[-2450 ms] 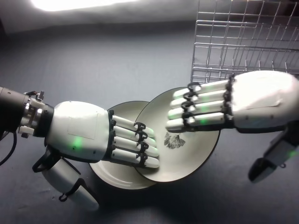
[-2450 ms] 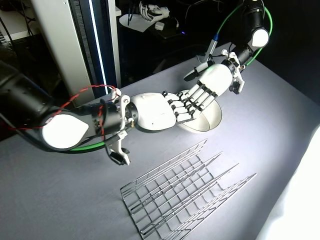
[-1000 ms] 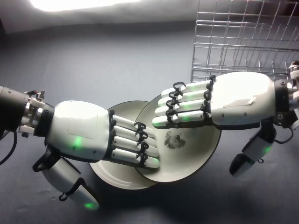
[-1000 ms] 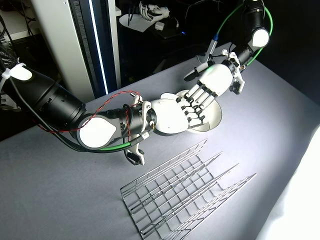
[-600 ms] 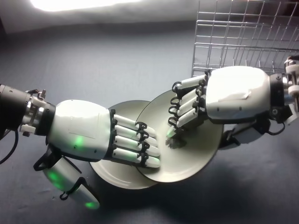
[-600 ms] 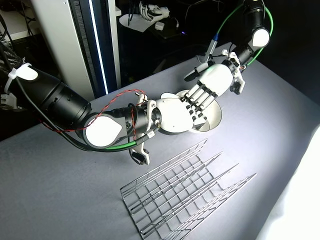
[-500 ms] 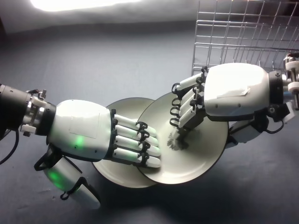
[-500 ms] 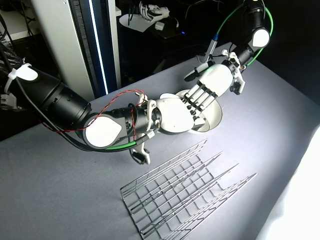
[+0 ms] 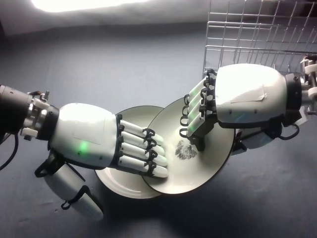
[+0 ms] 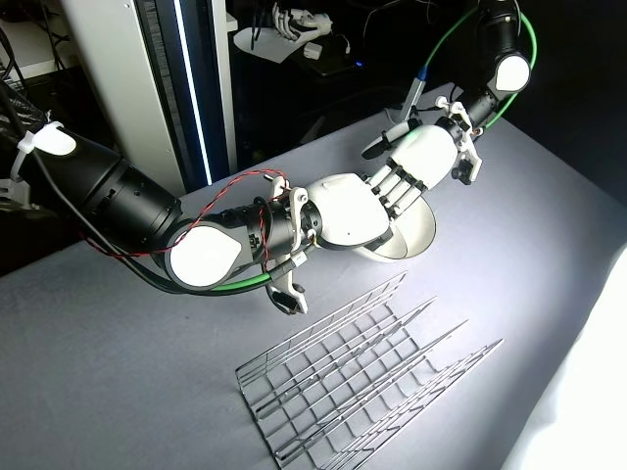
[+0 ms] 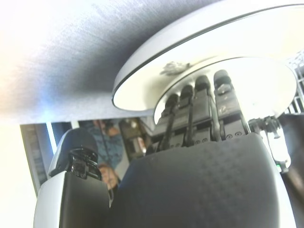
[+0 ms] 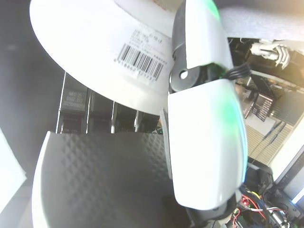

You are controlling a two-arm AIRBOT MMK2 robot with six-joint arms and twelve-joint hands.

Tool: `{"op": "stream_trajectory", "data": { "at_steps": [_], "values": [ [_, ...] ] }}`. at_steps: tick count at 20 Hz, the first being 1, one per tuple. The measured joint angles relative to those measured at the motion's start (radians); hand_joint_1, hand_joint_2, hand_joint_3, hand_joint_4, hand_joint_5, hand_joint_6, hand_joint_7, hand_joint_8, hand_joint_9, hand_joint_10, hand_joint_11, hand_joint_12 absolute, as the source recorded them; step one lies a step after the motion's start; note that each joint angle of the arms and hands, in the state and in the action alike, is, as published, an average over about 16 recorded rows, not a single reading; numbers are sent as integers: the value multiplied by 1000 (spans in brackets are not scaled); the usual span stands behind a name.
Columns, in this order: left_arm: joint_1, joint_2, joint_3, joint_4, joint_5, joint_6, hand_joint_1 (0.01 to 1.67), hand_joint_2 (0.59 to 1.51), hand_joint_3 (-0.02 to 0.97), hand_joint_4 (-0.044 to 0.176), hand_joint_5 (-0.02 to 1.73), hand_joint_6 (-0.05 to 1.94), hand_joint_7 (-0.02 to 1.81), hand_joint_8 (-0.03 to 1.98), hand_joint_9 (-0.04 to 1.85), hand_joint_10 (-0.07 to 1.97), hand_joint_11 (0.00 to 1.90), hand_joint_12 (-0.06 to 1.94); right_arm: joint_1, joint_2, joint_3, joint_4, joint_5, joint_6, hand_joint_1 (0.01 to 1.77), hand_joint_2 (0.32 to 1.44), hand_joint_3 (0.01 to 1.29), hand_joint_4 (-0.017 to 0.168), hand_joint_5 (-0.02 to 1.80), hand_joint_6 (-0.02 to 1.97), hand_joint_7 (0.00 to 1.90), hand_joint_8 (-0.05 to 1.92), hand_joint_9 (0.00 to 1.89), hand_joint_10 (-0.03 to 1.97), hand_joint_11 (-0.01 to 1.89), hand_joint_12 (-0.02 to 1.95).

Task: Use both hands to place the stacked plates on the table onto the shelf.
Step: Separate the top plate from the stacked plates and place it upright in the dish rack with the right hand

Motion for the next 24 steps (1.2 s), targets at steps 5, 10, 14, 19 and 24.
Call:
{"op": "stream_trajectory", "data": {
  "at_steps": [5,10,14,19,24],
  "values": [
    [-39,36,-11,-3,2,-23,15,1202,12,1,35,-6,51,1,33,8,19,11,22,3,-10,-6,-1,0,1321,897,10,1,995,675,1021,589,969,927,838,1389],
    [-85,87,-27,-15,4,-48,15,1203,12,4,51,7,60,12,29,8,16,11,59,17,-33,-15,-11,1,1321,897,9,3,1049,566,1050,645,1007,986,833,1418],
    [-117,132,-39,-25,3,-67,15,1203,12,4,56,10,62,15,29,8,16,11,97,36,-61,-18,-26,3,1321,900,9,4,1104,491,1080,692,1034,1023,811,1451],
    [-145,181,-51,-30,1,-86,14,1204,11,4,58,8,63,15,32,9,18,10,147,67,-110,-14,-54,5,1317,904,10,2,1144,478,1122,740,1055,1041,782,1486],
    [-156,223,-54,-27,1,-96,14,1204,11,4,59,8,72,15,39,9,19,11,205,95,-156,8,-89,7,1314,908,10,-1,1167,487,1155,755,1066,1051,769,1507]
  ]
}}
